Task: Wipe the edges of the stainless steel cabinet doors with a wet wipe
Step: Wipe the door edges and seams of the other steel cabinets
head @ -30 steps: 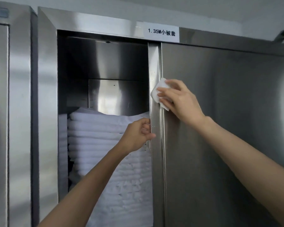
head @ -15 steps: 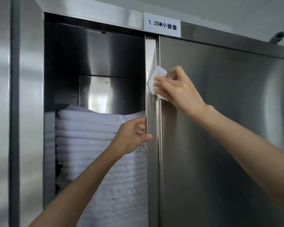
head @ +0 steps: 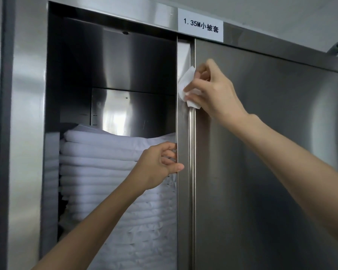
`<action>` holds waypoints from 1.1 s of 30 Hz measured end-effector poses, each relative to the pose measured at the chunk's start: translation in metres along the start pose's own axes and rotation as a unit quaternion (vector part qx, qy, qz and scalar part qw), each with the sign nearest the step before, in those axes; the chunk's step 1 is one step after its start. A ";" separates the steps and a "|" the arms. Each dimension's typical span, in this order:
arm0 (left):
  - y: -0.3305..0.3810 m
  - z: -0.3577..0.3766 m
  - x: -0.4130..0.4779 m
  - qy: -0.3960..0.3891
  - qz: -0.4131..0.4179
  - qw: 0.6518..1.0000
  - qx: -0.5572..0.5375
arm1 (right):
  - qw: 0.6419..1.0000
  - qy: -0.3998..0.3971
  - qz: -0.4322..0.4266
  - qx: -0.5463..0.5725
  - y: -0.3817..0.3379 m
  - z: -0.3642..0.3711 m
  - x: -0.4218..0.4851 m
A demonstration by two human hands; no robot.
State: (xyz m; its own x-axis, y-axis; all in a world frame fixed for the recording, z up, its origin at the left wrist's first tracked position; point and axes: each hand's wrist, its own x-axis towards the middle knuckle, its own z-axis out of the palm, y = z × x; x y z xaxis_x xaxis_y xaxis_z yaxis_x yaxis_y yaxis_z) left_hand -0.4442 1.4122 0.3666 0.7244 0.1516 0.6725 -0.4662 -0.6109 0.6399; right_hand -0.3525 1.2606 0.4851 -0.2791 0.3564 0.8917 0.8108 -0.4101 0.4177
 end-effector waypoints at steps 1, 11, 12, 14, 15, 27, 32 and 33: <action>0.000 0.000 0.000 0.001 0.003 1.000 0.000 | 1.000 0.003 0.005 0.002 -0.001 0.000 0.001; -0.001 -0.004 -0.002 0.006 0.021 0.999 0.033 | 0.996 -0.061 -0.042 -0.040 -0.002 -0.001 0.018; -0.002 -0.005 -0.003 0.008 0.023 0.999 0.039 | 0.998 -0.043 -0.027 -0.038 -0.002 0.000 0.024; -0.003 -0.005 -0.004 0.011 0.024 0.998 0.049 | 1.000 0.000 -0.007 -0.029 -0.007 0.004 0.027; -0.003 -0.005 -0.005 0.011 0.025 0.998 0.054 | 1.000 0.012 -0.003 -0.020 -0.011 0.007 0.022; 0.003 -0.006 -0.012 0.033 0.031 0.995 0.093 | 0.997 -0.007 0.055 -0.054 -0.013 0.015 0.050; 0.002 -0.007 -0.013 0.043 0.032 0.992 0.116 | 0.999 -0.008 0.022 -0.040 -0.029 0.013 0.013; 0.002 -0.007 -0.012 0.040 0.032 0.992 0.119 | 0.998 -0.021 0.030 -0.051 -0.026 0.011 0.021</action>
State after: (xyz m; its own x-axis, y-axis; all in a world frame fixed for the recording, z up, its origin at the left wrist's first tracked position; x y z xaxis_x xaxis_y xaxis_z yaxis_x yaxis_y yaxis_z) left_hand -0.4577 1.4144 0.3624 0.6504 0.1620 0.7422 -0.3703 -0.7854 0.4960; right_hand -0.3737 1.2877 0.4915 -0.2089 0.3621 0.9084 0.7680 -0.5143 0.3816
